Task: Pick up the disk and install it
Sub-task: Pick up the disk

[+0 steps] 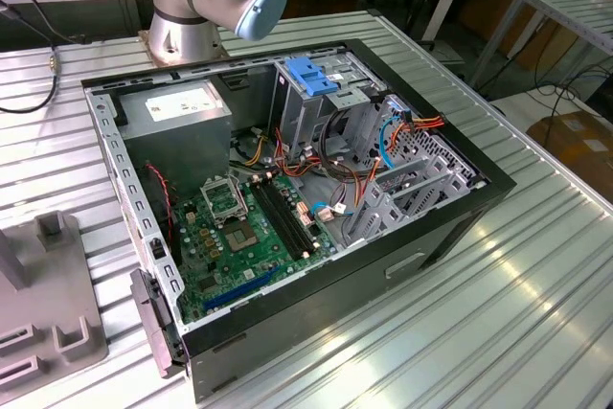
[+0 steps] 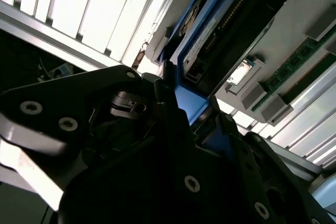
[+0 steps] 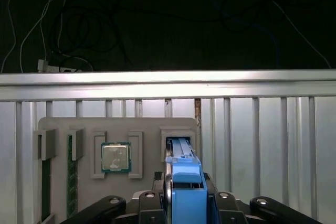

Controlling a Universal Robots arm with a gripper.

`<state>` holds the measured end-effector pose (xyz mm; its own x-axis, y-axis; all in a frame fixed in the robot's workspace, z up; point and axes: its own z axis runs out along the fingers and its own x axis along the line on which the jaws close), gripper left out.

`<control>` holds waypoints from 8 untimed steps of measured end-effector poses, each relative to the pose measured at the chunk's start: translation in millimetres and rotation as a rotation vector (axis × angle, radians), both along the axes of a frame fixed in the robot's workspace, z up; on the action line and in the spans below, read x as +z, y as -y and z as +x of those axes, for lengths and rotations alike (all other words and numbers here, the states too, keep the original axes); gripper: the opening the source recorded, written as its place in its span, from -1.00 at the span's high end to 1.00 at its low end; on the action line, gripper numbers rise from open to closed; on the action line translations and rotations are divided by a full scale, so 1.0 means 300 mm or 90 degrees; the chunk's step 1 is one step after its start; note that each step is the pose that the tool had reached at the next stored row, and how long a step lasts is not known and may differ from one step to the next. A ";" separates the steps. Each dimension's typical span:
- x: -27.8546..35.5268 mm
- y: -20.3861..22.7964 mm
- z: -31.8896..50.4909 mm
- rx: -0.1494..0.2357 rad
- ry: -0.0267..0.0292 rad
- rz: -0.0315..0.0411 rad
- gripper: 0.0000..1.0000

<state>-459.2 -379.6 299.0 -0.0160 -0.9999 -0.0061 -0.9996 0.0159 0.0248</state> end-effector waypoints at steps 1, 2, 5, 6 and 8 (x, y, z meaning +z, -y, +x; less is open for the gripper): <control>0.000 0.000 0.000 0.001 0.0000 0.0000 0.25; 0.000 0.000 0.000 0.001 0.0000 0.0000 0.25; 0.000 0.000 0.000 0.003 0.0001 0.0000 0.25; 0.000 0.000 0.000 0.003 0.0001 0.0000 0.25; 0.000 0.000 0.000 0.004 0.0001 0.0000 0.25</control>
